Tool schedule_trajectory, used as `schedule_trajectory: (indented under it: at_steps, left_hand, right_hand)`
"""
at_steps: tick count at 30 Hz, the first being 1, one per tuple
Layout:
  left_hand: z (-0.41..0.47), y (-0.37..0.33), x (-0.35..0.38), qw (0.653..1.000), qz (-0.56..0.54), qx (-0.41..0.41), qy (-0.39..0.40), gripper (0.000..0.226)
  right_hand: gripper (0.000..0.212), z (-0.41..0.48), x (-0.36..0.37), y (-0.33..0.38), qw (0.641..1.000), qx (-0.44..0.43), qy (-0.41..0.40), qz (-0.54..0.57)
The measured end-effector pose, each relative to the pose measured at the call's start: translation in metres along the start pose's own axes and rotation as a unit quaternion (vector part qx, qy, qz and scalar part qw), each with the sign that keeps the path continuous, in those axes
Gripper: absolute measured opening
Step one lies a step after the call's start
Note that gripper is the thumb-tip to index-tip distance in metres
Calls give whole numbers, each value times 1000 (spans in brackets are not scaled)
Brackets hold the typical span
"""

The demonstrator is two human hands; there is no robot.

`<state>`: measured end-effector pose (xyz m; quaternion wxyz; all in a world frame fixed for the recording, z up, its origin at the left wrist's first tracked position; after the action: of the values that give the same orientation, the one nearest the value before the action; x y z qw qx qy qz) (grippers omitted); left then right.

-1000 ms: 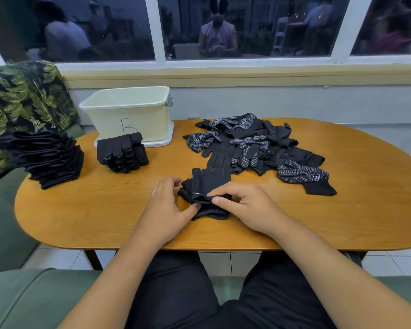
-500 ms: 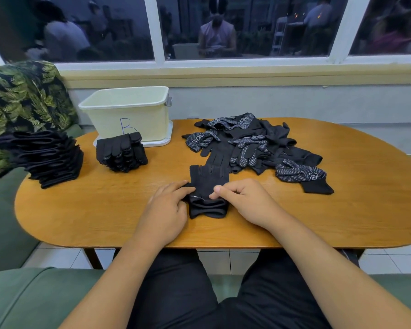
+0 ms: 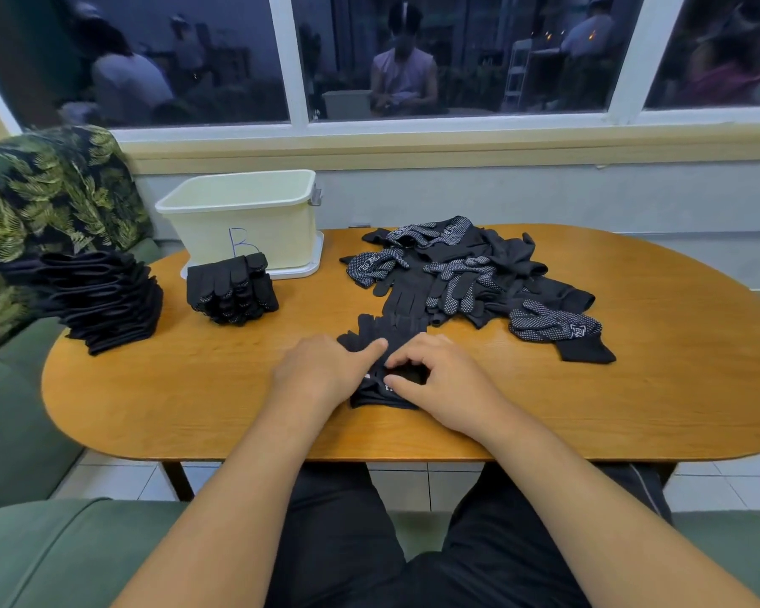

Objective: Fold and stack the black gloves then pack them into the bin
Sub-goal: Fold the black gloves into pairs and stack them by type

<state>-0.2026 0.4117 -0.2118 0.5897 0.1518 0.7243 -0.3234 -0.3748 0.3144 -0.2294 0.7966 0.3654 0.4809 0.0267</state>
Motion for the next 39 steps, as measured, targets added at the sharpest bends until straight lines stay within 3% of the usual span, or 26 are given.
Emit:
schedule_trajectory:
  at_steps: [5, 10, 23, 30, 34, 39]
  left_hand:
    - [12, -2, 6, 996, 64, -63, -8, 116]
    - [18, -22, -7, 995, 83, -31, 36, 99]
    - [23, -41, 17, 993, 97, -28, -59, 107]
    - [18, -31, 22, 981, -101, 83, -143, 48]
    - [9, -24, 19, 964, -195, 95, -156, 42]
    - [-4, -24, 9, 924, -286, 168, -188, 44]
  right_hand:
    - [51, -3, -4, -3, 993, 51, -42, -95]
    - [76, -5, -7, -9, 982, 132, -30, -133]
    - [78, -8, -7, -7, 981, 131, 2, -144]
    - [76, -7, -9, -4, 987, 120, 18, -109]
    - [74, -4, -10, -3, 988, 126, 22, -87]
    - [75, -2, -13, -1, 990, 123, 17, -66]
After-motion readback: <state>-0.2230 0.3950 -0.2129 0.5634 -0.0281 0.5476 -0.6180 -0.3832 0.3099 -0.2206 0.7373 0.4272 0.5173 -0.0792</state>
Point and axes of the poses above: each hand's wrist, its own z-axis towards the middle knuckle, its own x-axis out of the palm, y = z × x, the point moved 4 cm from there along z, towards the middle knuckle
